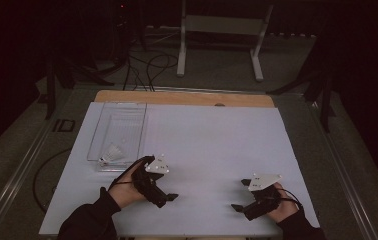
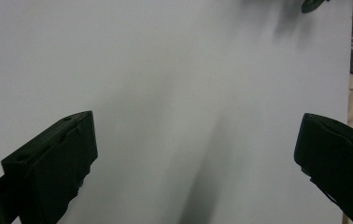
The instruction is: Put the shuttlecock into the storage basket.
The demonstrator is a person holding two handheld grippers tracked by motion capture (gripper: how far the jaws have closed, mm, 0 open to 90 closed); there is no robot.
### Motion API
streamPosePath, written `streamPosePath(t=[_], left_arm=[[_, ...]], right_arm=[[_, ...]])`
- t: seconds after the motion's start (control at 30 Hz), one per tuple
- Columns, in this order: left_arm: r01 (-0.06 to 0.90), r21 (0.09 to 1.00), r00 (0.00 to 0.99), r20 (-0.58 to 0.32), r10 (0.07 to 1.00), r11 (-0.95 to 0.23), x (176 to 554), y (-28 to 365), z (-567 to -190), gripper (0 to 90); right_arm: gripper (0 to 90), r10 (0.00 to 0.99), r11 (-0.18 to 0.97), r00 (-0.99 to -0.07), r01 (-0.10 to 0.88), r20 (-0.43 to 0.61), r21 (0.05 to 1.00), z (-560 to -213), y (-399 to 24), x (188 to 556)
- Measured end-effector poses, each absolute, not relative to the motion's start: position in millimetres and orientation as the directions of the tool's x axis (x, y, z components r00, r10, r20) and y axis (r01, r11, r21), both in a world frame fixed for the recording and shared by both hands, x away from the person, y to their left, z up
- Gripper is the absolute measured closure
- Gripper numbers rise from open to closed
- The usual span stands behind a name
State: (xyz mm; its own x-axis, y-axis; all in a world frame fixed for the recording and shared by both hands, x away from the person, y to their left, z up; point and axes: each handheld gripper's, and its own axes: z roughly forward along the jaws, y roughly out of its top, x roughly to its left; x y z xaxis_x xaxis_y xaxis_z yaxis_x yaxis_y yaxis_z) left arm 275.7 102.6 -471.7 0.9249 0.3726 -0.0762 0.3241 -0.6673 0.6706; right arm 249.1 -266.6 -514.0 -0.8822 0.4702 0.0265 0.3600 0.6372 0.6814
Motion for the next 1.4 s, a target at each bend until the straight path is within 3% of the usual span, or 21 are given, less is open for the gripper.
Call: streamPosePath(t=[1.03, 1.4], left_arm=[[0.383, 0.705, 0.892, -0.115, 0.437, -0.596, 247.6, 159.7, -501.1, 0.1], [0.413, 0.733, 0.857, -0.111, 0.504, -0.541, 237.2, 185.0, -511.0, 0.1]], right_arm=[[8.9, 0.487, 0.622, -0.873, 0.363, 0.020, 0.694, -511.4, -271.9, 245.8], [8.9, 0.510, 0.603, -0.860, 0.368, 0.012, 0.708, -509.0, -278.8, 239.3]])
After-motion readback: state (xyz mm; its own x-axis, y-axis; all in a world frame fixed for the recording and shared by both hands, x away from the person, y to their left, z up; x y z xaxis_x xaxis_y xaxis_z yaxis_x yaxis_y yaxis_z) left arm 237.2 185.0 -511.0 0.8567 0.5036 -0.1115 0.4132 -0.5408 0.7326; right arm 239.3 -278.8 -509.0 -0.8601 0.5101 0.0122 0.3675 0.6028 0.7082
